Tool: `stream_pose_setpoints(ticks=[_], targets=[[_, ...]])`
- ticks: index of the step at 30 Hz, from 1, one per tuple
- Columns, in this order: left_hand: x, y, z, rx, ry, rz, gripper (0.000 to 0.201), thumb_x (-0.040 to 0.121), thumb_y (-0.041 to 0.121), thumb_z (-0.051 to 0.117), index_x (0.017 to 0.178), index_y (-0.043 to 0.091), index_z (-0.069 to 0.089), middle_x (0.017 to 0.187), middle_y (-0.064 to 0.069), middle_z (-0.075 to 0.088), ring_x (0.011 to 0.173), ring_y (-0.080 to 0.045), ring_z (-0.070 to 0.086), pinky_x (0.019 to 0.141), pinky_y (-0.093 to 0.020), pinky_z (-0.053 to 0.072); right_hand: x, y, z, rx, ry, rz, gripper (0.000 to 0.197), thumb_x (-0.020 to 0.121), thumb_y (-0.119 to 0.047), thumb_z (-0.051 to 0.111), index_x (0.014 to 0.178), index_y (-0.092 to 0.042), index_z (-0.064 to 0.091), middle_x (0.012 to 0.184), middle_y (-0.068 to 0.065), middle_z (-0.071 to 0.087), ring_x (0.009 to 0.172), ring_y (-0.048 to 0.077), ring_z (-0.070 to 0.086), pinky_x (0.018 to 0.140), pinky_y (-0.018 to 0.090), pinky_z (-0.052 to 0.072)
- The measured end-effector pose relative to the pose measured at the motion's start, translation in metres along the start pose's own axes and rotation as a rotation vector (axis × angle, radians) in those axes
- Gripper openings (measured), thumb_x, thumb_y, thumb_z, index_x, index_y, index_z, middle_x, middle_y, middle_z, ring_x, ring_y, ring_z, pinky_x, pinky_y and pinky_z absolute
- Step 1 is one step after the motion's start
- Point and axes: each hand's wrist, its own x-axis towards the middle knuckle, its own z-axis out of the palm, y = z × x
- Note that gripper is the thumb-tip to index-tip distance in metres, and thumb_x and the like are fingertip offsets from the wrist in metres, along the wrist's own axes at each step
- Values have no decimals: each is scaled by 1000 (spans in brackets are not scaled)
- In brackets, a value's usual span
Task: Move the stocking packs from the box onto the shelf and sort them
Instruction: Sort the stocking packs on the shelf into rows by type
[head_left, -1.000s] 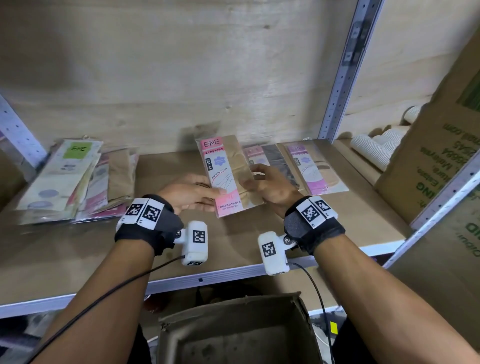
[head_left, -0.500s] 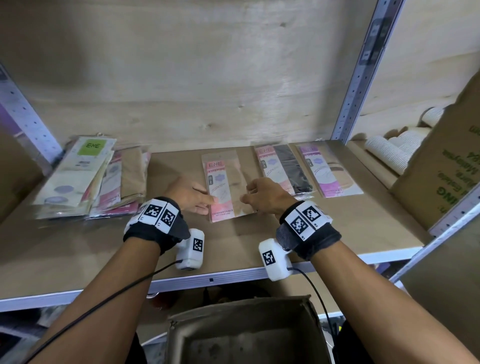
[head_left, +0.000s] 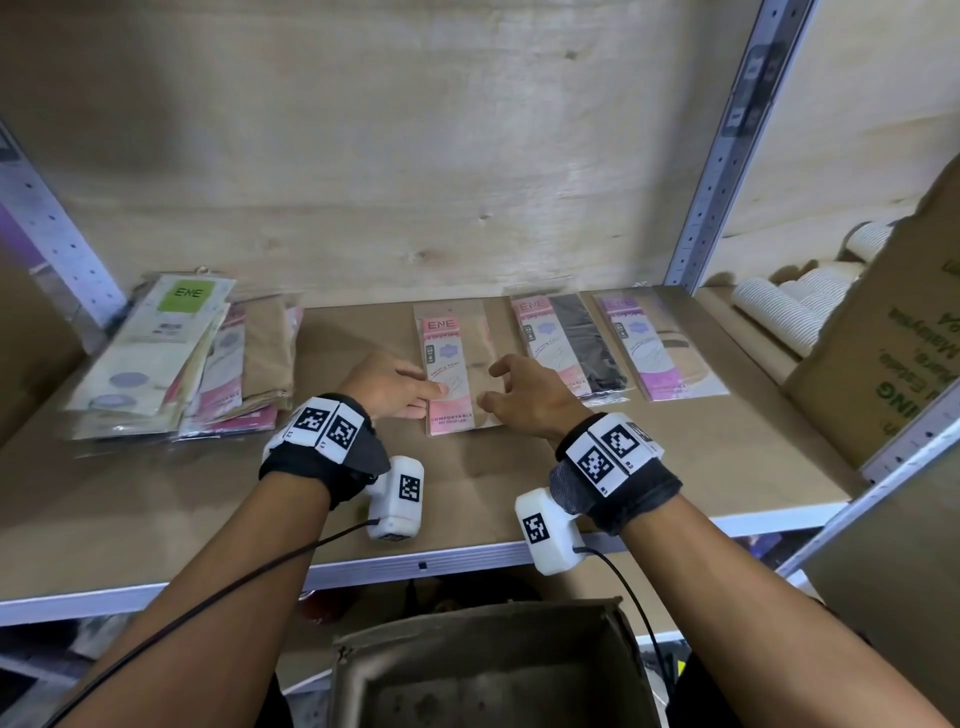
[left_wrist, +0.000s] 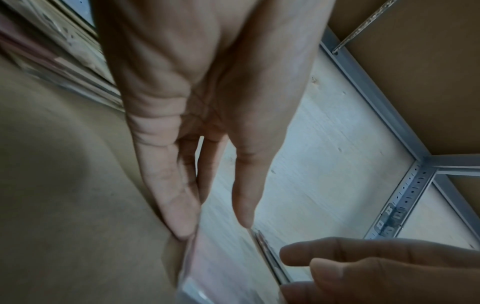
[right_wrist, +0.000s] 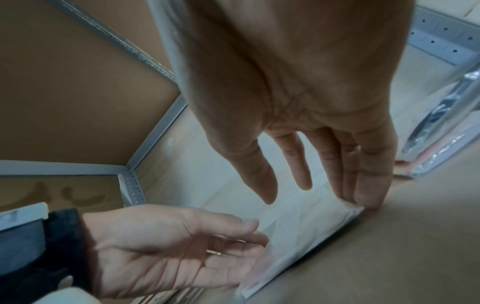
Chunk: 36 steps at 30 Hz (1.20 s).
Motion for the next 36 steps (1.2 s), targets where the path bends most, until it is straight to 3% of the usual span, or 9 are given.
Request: stream_pose_setpoints(ticks=[9, 25, 29, 33, 36], targets=[[9, -1, 6, -36, 37, 37, 30, 82, 8, 80, 109, 6, 68, 100, -10, 74, 86, -17, 73, 74, -23, 59, 3, 1, 1, 3, 16, 0, 51, 92, -30, 64, 137, -13, 48, 130, 8, 58, 118, 22, 56, 86, 23, 39], [14, -1, 8, -2, 30, 47, 32, 83, 9, 80, 112, 2, 69, 103, -12, 75, 95, -22, 74, 89, -33, 59, 3, 2, 2, -6, 19, -5, 50, 92, -30, 64, 136, -12, 49, 135, 9, 56, 120, 24, 55, 92, 27, 42], [12, 1, 5, 2, 30, 52, 26, 83, 10, 80, 107, 5, 70, 99, -9, 75, 90, -18, 74, 80, -27, 60, 3, 3, 2, -21, 19, -14, 50, 93, -29, 63, 137, -12, 48, 136, 8, 55, 122, 23, 53, 88, 24, 39], [8, 4, -8, -5, 131, 60, 36, 81, 16, 83, 113, 9, 67, 96, -9, 74, 93, -21, 73, 79, -27, 60, 2, 2, -2, -36, 77, -65, 46, 93, -27, 63, 135, -13, 51, 136, 6, 55, 125, 21, 51, 91, 24, 36], [4, 7, -27, -26, 236, 109, 40, 81, 18, 82, 117, 6, 69, 99, -13, 74, 88, -21, 73, 79, -25, 60, 4, -3, -3, -10, 144, -120, 36, 93, -25, 62, 128, -15, 58, 129, 3, 59, 118, 18, 55, 89, 21, 38]])
